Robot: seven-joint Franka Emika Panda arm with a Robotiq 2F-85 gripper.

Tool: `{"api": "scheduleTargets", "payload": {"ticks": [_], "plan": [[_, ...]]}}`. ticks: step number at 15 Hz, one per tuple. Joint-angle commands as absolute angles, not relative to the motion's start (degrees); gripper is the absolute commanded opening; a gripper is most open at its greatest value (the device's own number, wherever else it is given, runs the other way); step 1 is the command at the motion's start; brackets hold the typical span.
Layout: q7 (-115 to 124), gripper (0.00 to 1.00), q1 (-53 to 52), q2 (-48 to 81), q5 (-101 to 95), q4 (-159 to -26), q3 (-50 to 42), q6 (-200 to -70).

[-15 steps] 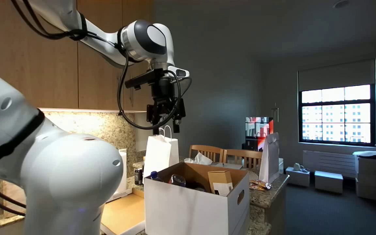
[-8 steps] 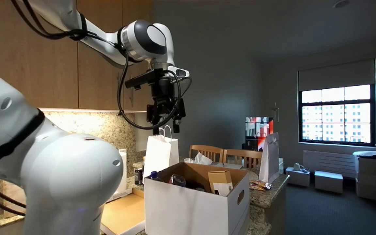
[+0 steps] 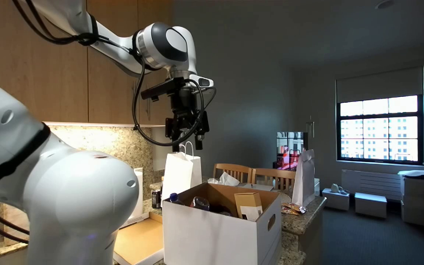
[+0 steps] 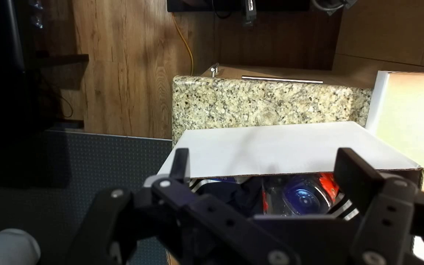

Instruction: Remove smaller box and three bottles from the bigger box and you put them on the table

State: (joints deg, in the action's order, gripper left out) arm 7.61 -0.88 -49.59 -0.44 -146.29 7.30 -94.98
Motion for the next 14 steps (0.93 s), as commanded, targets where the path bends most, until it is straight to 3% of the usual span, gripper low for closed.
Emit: {"api": "scheduleTargets", "payload": {"ticks": [1, 7, 14], "plan": [[7.89, 1.00, -1.33, -49.49, -0.68, -146.16, 6.99, -94.86], [6.85, 1.00, -1.14, -47.31, -0.67, -144.84, 6.11, -95.75], [7.94, 1.00, 0.49, -37.81, -0.21, -139.90, 3.37, -106.55]]}}
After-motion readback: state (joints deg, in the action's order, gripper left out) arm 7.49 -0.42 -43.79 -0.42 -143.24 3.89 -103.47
